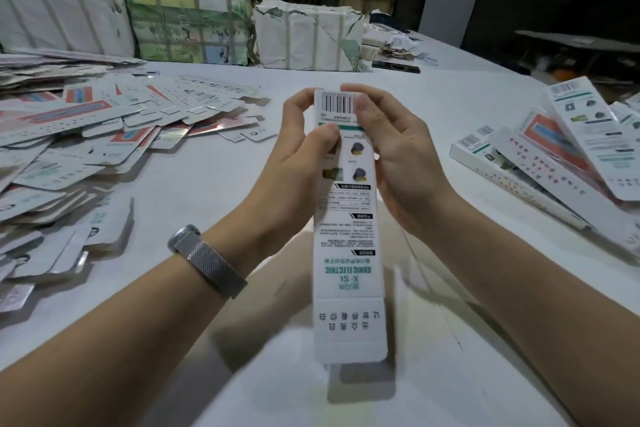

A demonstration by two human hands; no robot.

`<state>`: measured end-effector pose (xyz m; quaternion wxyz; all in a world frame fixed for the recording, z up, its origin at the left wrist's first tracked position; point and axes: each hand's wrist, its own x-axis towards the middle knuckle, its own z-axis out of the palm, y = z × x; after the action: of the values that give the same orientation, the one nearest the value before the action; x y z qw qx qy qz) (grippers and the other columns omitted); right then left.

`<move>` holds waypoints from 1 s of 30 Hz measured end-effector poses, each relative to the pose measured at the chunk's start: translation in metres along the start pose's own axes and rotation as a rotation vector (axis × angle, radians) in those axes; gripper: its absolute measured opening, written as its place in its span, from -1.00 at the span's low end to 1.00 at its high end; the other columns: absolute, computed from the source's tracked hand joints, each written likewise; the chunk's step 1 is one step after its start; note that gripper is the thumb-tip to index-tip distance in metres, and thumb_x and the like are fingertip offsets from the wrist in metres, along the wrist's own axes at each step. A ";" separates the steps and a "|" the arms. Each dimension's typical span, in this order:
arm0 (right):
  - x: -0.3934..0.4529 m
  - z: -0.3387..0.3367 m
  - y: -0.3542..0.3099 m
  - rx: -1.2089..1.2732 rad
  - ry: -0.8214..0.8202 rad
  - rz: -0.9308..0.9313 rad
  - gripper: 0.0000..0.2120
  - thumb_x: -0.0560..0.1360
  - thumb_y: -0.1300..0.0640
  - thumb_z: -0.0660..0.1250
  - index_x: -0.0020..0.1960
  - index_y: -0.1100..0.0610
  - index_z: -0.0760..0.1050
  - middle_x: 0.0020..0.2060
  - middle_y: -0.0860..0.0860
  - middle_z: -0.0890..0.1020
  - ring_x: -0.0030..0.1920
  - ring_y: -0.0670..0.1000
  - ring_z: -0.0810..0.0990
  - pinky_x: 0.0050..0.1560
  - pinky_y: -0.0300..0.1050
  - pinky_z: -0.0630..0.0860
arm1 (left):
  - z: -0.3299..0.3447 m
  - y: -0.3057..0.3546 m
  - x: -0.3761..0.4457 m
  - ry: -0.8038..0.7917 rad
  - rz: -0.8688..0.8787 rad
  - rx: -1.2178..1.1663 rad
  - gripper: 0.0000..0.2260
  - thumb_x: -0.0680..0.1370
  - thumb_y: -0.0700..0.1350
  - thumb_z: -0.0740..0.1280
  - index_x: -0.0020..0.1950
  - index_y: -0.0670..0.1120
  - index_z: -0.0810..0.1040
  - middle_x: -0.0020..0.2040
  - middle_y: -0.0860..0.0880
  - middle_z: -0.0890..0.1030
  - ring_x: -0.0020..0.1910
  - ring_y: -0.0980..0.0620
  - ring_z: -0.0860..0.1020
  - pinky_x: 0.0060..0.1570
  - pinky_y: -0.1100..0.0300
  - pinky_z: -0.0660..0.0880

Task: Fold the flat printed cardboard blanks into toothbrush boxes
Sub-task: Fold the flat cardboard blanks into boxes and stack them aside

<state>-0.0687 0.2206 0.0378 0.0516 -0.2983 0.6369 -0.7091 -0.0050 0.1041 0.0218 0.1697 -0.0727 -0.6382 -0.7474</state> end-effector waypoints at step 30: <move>0.011 -0.021 -0.001 0.079 -0.039 0.079 -0.91 0.55 0.31 0.30 -0.10 0.20 0.55 -0.35 0.02 0.62 -0.28 0.05 0.58 -0.21 -0.07 0.56 | -0.007 -0.011 -0.004 -0.161 -0.089 0.039 -0.58 0.59 0.02 0.19 0.42 0.30 0.20 -0.17 -0.11 0.67 -0.13 -0.24 0.64 -0.10 -0.32 0.58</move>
<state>-0.0876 0.2341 0.0422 0.1039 -0.2845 0.6184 -0.7251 -0.0039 0.0997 0.0091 0.0859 -0.1010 -0.6670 -0.7332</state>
